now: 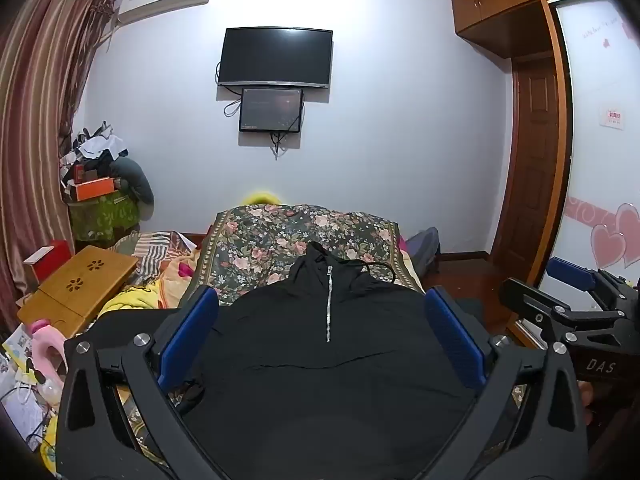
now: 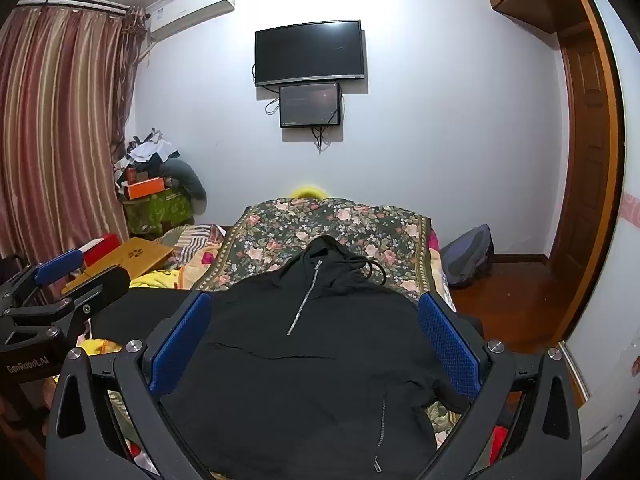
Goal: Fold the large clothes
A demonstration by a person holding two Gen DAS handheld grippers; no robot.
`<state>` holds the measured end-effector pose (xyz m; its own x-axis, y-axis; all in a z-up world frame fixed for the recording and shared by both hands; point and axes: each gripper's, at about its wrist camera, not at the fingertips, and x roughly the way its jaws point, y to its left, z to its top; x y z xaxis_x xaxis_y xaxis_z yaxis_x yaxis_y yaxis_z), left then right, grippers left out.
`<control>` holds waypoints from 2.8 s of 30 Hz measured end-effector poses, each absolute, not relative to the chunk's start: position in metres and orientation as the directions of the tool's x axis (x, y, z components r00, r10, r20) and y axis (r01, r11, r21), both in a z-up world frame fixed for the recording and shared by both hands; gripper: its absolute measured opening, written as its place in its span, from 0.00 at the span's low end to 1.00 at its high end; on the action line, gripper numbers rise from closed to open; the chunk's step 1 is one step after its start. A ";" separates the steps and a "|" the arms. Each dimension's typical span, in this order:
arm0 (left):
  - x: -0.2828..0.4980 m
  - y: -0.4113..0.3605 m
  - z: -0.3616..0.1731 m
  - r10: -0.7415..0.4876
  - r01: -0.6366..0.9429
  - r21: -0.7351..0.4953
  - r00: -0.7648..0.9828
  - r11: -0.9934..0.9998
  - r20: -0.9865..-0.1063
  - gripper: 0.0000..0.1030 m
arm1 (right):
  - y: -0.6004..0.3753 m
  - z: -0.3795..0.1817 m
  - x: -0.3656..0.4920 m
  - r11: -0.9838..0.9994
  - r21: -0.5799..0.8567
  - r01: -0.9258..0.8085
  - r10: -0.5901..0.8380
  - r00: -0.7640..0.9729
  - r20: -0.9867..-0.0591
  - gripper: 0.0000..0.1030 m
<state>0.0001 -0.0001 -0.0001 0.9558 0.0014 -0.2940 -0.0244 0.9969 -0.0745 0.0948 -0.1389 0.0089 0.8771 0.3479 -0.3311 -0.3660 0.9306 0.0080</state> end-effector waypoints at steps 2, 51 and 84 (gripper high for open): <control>0.000 0.000 0.000 0.005 -0.027 -0.071 0.957 0.997 -0.290 1.00 | -0.139 0.008 0.095 0.931 0.008 -0.366 0.347 0.877 -0.333 0.99; 0.018 0.001 -0.010 0.031 -0.057 -0.066 0.938 0.996 -0.345 1.00 | -0.134 -0.009 0.097 0.928 0.029 -0.370 0.353 0.855 -0.381 0.99; 0.020 0.004 -0.018 0.032 -0.061 -0.070 0.936 0.996 -0.351 1.00 | -0.138 -0.013 0.099 0.929 0.032 -0.368 0.351 0.851 -0.391 0.99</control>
